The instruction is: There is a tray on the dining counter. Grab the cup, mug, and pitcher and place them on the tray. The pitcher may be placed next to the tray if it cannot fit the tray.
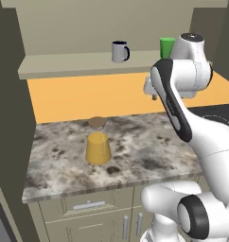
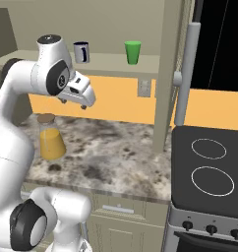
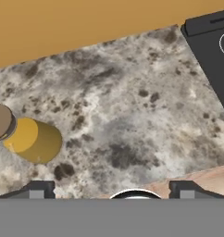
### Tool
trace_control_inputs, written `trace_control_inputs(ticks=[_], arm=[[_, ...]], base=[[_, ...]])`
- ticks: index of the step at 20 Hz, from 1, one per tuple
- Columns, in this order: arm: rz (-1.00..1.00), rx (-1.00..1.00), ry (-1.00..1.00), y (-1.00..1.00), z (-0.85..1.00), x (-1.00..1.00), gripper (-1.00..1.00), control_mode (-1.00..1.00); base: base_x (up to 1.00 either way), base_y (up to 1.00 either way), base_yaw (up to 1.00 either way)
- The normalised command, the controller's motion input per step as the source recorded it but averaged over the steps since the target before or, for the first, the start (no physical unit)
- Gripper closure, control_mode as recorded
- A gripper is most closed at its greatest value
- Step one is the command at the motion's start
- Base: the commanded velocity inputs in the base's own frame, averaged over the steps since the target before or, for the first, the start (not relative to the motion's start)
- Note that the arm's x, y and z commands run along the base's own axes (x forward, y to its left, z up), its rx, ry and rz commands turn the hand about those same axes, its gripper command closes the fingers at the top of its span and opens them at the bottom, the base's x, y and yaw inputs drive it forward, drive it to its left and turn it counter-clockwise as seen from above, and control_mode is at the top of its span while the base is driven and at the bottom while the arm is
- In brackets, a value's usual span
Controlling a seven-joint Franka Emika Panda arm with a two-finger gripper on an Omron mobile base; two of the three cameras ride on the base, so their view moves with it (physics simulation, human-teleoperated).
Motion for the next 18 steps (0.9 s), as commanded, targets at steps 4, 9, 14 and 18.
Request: trace_control_inputs(ticks=[4, 9, 14, 18], arm=[[-0.28, 0.13, -0.06, -0.05, 0.39, -0.45, -1.00, -1.00], [-0.27, 0.17, -0.05, -0.14, 0.31, -0.44, -1.00, -1.00], [-0.24, 0.20, -0.03, -0.30, 0.30, -0.16, -1.00, -1.00], [-0.16, 0.23, -0.02, -0.32, 0.42, 0.00, -1.00, -1.00]], base=[[0.00, 0.00, 0.00], [0.00, 0.00, 0.00], [0.00, 0.00, 0.00], [0.00, 0.00, 0.00]])
